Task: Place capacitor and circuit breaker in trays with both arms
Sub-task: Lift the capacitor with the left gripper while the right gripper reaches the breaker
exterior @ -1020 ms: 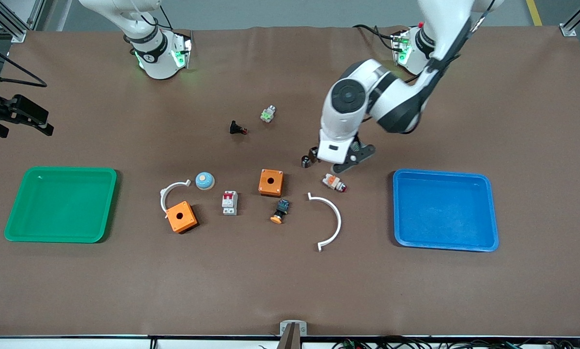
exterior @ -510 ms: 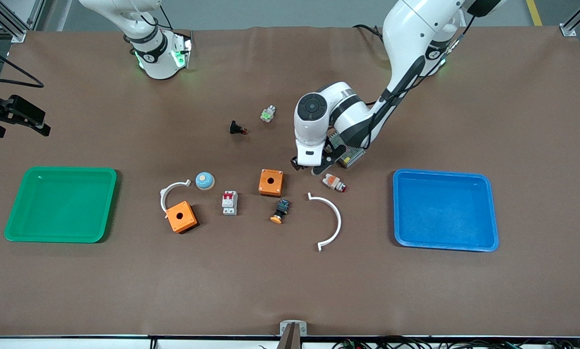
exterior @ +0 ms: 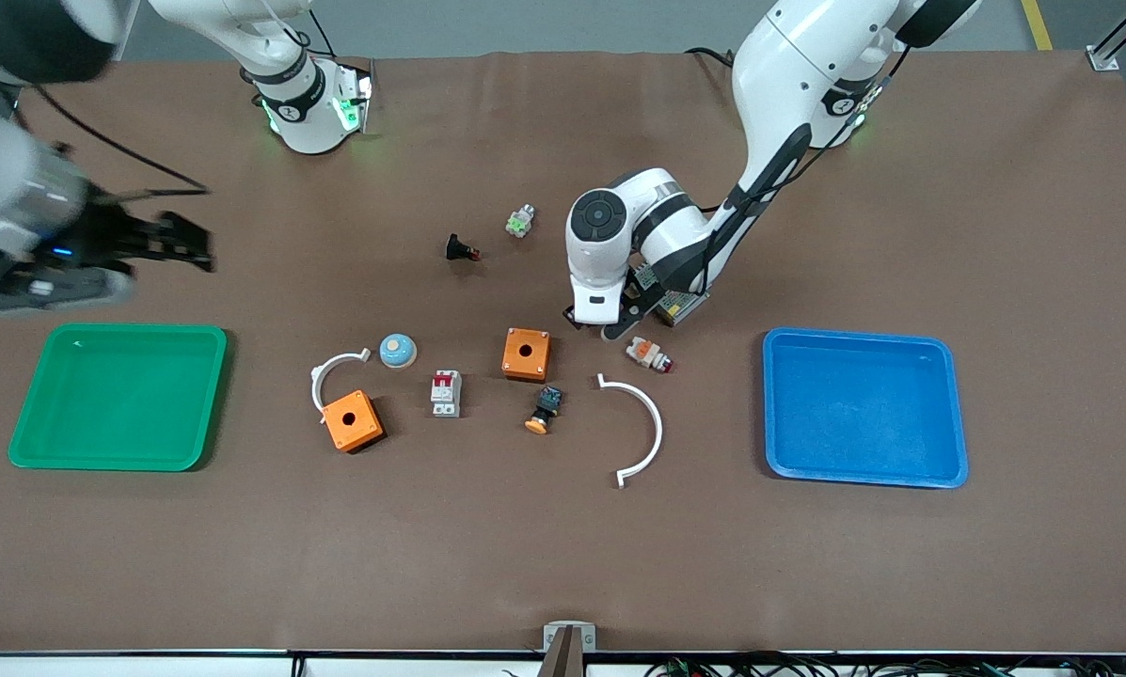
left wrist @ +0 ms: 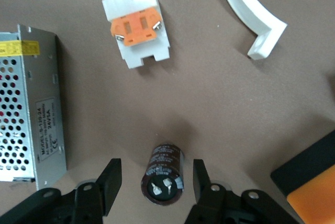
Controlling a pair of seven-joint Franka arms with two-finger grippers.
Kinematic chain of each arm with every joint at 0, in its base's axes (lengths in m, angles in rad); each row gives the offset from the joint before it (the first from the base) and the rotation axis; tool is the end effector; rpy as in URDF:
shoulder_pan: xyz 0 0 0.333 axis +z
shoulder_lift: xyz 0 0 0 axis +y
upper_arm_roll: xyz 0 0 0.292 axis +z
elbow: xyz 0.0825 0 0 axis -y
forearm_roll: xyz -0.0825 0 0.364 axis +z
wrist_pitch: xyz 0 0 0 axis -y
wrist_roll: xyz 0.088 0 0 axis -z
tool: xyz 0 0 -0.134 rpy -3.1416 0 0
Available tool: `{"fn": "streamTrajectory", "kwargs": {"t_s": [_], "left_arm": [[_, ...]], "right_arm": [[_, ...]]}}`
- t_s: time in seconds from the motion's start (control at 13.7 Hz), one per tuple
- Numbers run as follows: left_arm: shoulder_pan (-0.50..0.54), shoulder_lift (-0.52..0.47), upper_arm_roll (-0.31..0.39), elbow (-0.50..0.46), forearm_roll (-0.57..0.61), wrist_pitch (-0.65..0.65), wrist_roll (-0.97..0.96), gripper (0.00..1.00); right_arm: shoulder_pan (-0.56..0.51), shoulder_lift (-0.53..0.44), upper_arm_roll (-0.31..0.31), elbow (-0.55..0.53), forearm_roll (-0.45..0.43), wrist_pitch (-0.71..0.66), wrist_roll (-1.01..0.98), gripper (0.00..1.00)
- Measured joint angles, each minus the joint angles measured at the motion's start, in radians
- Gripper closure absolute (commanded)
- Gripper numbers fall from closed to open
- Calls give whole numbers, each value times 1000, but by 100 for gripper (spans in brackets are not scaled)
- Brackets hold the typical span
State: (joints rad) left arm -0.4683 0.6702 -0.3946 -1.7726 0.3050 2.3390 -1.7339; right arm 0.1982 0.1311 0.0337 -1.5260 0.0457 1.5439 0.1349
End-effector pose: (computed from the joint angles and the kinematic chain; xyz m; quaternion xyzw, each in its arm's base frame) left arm 0.4221 -0.4620 0.1698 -0.9347 -0.3547 0.0190 0.0137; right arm 0.5458 0.1343 0.5197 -0.9969 -0.0477 0.0601 0.0143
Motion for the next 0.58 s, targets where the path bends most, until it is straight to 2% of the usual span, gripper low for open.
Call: {"fn": "streamTrajectory", "kwargs": {"t_s": [0.15, 0.22, 0.36, 0.58], "left_arm": [[-2, 7, 0, 4, 0, 7, -4, 51], [-4, 9, 0, 4, 0, 9, -5, 63], [-7, 14, -1, 5, 0, 10, -6, 100], [-4, 15, 1, 11, 3, 10, -6, 100]], "right_arm": [[106, 65, 4, -39, 23, 106, 151, 0], [150, 96, 4, -74, 27, 182, 193, 0], [216, 145, 5, -173, 31, 361, 245, 0], [242, 205, 1, -310, 32, 563, 263, 0]]}}
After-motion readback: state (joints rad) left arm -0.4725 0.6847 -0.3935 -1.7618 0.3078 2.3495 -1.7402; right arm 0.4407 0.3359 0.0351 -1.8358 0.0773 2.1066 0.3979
